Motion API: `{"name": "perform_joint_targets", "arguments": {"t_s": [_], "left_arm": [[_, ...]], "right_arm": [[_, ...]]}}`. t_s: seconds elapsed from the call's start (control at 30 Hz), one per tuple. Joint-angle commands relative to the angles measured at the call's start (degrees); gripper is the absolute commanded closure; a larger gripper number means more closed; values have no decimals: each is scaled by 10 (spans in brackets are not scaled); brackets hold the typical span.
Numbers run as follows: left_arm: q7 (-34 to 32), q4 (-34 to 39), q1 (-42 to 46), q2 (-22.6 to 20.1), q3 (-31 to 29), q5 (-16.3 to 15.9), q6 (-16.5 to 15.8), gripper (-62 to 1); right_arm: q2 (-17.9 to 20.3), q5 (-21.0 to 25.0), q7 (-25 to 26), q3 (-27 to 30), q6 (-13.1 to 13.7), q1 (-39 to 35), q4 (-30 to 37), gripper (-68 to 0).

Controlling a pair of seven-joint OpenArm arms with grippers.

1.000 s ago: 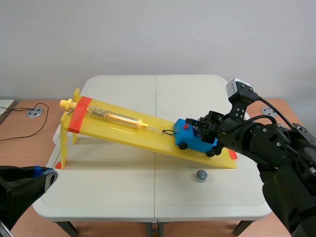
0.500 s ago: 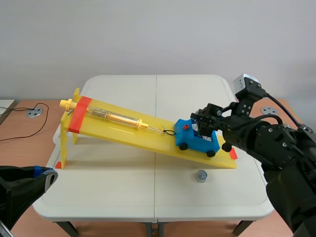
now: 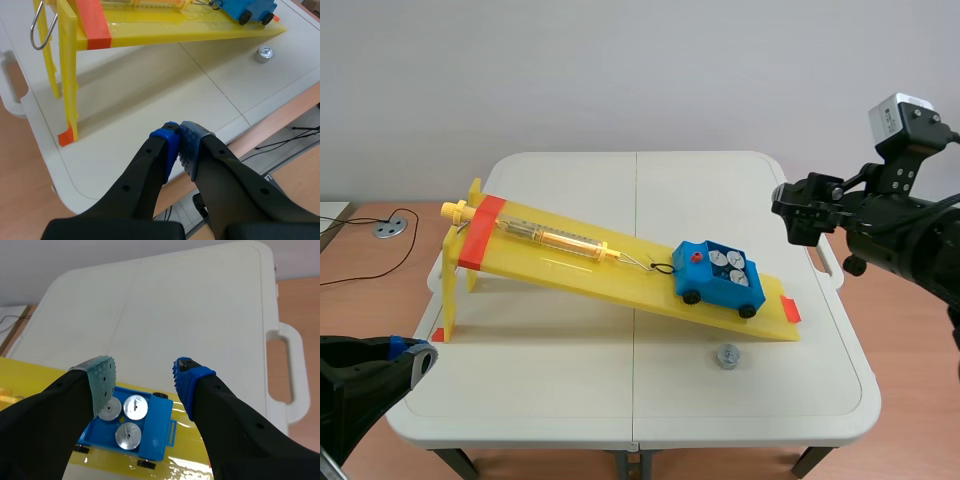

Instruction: Place the four metal weights on the blue cart on the ramp.

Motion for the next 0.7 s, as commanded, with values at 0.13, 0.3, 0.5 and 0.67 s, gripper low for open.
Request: {"name": "perform_joint_targets", "arguments": {"t_s": [0.13,0.3,0.5,0.67], "left_arm": [[-52,19,-13,-5,-4,-17,-14,-32],[-52,19,-13,-5,-4,-17,-14,-32],[-52,19,-13,-5,-4,-17,-14,-32],[-52,19,-13,-5,-4,-17,-14,-32]], "right_arm": [[78,61,43,2,44,-35,141,-277],[117,61,38,5,45,-101,199,-277],[147,61,25,10,45,-174,248,-277],[151,58,18,12,45,-222,265,-277]]}}
